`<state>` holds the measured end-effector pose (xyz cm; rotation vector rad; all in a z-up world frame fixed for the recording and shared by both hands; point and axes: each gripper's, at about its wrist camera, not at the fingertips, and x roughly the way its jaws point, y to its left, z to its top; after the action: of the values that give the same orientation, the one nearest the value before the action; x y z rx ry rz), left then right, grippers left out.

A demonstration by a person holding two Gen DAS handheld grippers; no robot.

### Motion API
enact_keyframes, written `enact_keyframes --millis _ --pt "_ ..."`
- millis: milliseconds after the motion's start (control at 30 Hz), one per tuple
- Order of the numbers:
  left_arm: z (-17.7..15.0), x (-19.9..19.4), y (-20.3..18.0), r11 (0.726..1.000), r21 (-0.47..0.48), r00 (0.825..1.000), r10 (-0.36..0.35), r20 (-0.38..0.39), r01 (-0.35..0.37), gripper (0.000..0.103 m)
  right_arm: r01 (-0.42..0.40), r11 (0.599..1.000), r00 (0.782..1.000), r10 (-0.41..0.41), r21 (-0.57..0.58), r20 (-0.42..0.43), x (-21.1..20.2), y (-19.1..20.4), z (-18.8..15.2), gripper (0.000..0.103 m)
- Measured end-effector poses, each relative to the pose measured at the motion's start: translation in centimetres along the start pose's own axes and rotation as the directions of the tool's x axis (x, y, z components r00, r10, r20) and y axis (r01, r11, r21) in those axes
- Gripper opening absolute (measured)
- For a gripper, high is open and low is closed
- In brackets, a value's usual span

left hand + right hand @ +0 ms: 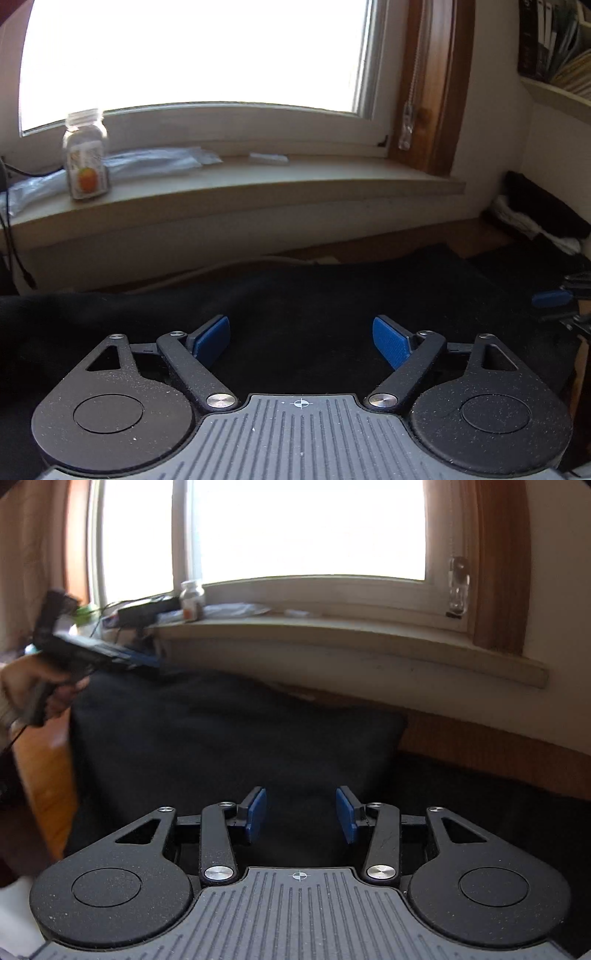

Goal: Fold clothes

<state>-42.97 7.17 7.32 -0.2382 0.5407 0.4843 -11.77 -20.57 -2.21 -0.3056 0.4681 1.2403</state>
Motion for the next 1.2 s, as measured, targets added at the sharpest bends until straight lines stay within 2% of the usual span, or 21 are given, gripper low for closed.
enact_keyframes --millis 333,467,567,633,667,700,733,867,1033,1167,1200 --pt "-2.5 0.7 -4.4 0.999 0.034 1.000 -0.010 0.030 0.009 0.088 0.036 0.998 0.999 -0.037 -0.055 -0.014 -5.0 1.8 -2.9 0.043" --pt "-4.2 -0.8 -7.1 0.997 0.040 0.997 -0.061 0.049 0.059 0.088 0.014 0.999 1.000 -0.015 -0.049 -0.025 -5.2 2.2 -3.8 0.043" --pt "-5.5 -1.8 -9.4 0.994 0.077 0.996 -0.075 0.051 0.071 0.086 0.019 0.999 1.000 -0.019 -0.037 -0.019 -4.7 2.3 -3.9 0.043" --pt "-6.3 -2.4 -10.8 0.992 0.103 0.995 -0.079 0.053 0.073 0.075 0.023 1.000 1.000 -0.023 -0.006 0.004 -4.3 2.1 -3.7 0.043" --pt "-6.6 -2.7 -11.5 0.991 0.117 0.995 -0.078 0.054 0.071 0.069 0.028 1.000 0.999 -0.028 0.004 0.022 -4.2 2.0 -3.6 0.037" --pt "-6.9 -3.1 -12.1 0.987 0.132 0.994 -0.099 0.052 0.091 0.050 0.033 0.999 0.999 -0.034 0.014 0.040 -4.2 2.0 -3.5 0.012" --pt "-7.2 -3.4 -12.7 0.983 0.147 0.992 -0.120 0.049 0.112 0.042 0.037 0.999 0.997 -0.039 0.037 0.066 -4.3 1.9 -3.3 0.006" --pt "-8.1 -4.2 -15.0 0.963 0.203 0.982 -0.187 0.032 0.177 0.043 0.058 0.991 0.985 -0.077 0.125 0.156 -5.6 1.1 -2.9 0.006" --pt "-8.5 -2.9 -16.5 0.948 0.236 0.976 -0.216 -0.021 0.215 0.043 0.054 0.992 0.992 -0.066 0.111 0.109 -5.2 1.4 -3.2 0.008" --pt "-8.2 -0.4 -16.9 0.940 0.238 0.969 -0.234 -0.076 0.246 0.043 0.079 0.996 0.993 -0.082 0.046 0.084 -4.7 2.3 -2.9 0.024" --pt "-8.0 0.1 -17.2 0.936 0.246 0.967 -0.238 -0.086 0.252 0.043 0.084 0.996 0.993 -0.087 0.035 0.079 -4.6 2.4 -2.7 0.024"
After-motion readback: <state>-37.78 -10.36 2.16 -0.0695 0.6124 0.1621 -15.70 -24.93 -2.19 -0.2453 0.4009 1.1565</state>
